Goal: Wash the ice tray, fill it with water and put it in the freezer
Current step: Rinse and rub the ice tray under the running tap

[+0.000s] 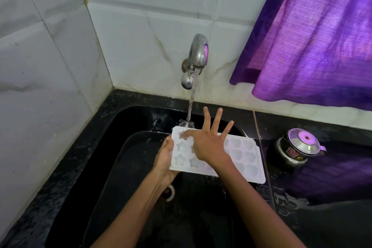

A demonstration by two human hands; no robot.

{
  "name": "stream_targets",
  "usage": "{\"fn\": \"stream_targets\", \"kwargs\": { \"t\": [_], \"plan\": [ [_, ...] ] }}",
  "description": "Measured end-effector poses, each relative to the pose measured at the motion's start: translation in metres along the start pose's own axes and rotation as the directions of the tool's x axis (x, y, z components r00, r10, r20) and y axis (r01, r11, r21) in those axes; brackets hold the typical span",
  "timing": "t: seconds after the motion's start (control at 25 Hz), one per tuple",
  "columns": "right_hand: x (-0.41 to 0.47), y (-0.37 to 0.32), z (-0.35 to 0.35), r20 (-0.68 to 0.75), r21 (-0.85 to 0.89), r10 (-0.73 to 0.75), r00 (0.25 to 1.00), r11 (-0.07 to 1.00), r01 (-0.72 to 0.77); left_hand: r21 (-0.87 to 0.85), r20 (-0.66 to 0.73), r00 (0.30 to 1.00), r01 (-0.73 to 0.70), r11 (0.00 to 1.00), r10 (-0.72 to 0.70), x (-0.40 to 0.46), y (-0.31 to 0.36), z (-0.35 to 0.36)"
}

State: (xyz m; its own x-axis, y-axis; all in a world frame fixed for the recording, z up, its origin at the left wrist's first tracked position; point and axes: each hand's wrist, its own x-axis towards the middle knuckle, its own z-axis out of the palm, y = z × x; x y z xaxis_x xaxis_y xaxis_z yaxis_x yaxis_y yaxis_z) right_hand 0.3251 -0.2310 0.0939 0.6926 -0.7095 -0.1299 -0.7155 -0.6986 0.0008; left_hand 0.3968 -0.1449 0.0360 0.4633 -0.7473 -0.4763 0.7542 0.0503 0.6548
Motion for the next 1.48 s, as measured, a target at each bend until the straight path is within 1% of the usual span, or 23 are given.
{"fn": "stream_targets", "kwargs": {
  "t": [0.12, 0.2, 0.32, 0.4, 0.48, 0.56, 0.68, 0.76, 0.84, 1.0, 1.16, 1.28, 1.36, 1.48],
  "plan": [
    [-0.009, -0.008, 0.006, -0.037, -0.018, -0.001, 0.999, 1.000, 0.000, 0.019, 0.008, 1.000, -0.019, 1.000, 0.019, 0.000, -0.001, -0.003],
    [-0.010, -0.010, 0.008, -0.030, -0.027, -0.029, 0.999, 0.999, 0.028, 0.029, -0.001, 1.000, -0.015, 0.999, 0.015, 0.000, -0.002, -0.005],
    [-0.003, -0.008, 0.001, 0.008, -0.014, -0.003, 1.000, 1.000, 0.003, 0.005, -0.014, 1.000, 0.019, 1.000, -0.019, 0.001, -0.004, -0.003],
    [-0.003, -0.011, -0.004, -0.005, -0.038, 0.021, 1.000, 0.999, -0.021, 0.007, -0.020, 1.000, 0.014, 1.000, -0.014, 0.003, -0.004, -0.001],
    [-0.011, -0.014, -0.003, -0.022, -0.045, 0.004, 1.000, 0.999, -0.005, 0.007, -0.017, 1.000, 0.006, 1.000, -0.006, 0.004, -0.004, -0.002],
    [-0.020, -0.014, 0.002, -0.043, -0.011, -0.016, 0.999, 1.000, 0.016, 0.003, -0.021, 1.000, -0.008, 1.000, 0.008, 0.004, -0.001, -0.005],
    [-0.032, -0.010, 0.002, -0.088, 0.065, -0.004, 0.996, 0.998, 0.009, 0.004, -0.021, 1.000, -0.019, 1.000, 0.019, 0.002, 0.001, -0.007],
    [-0.039, -0.014, 0.000, -0.095, 0.080, -0.015, 0.995, 0.997, 0.023, -0.003, -0.022, 1.000, -0.016, 1.000, 0.016, 0.001, 0.001, -0.007],
    [-0.043, -0.020, -0.002, -0.082, 0.052, -0.039, 0.996, 0.998, 0.043, -0.011, -0.025, 0.999, -0.020, 1.000, 0.020, 0.001, -0.001, -0.006],
    [-0.042, -0.024, -0.006, -0.035, -0.067, -0.059, 0.998, 0.996, 0.056, -0.025, -0.017, 1.000, -0.015, 1.000, 0.014, -0.002, -0.003, -0.007],
    [-0.045, -0.034, -0.007, 0.005, -0.150, -0.087, 0.996, 0.985, 0.087, -0.016, -0.030, 0.999, -0.031, 0.999, 0.031, -0.003, -0.006, -0.010],
    [-0.040, -0.035, -0.008, 0.027, -0.119, -0.119, 0.992, 0.985, 0.122, -0.016, -0.035, 0.999, -0.034, 0.999, 0.033, -0.003, -0.005, -0.013],
    [-0.038, -0.034, -0.008, 0.042, -0.090, -0.080, 0.996, 0.992, 0.083, -0.032, -0.044, 0.999, -0.032, 0.999, 0.030, -0.003, -0.002, -0.016],
    [-0.041, -0.041, -0.006, 0.045, -0.124, -0.040, 0.998, 0.991, 0.045, -0.041, -0.048, 0.998, -0.031, 0.999, 0.029, -0.002, -0.004, -0.019]
  ]
}}
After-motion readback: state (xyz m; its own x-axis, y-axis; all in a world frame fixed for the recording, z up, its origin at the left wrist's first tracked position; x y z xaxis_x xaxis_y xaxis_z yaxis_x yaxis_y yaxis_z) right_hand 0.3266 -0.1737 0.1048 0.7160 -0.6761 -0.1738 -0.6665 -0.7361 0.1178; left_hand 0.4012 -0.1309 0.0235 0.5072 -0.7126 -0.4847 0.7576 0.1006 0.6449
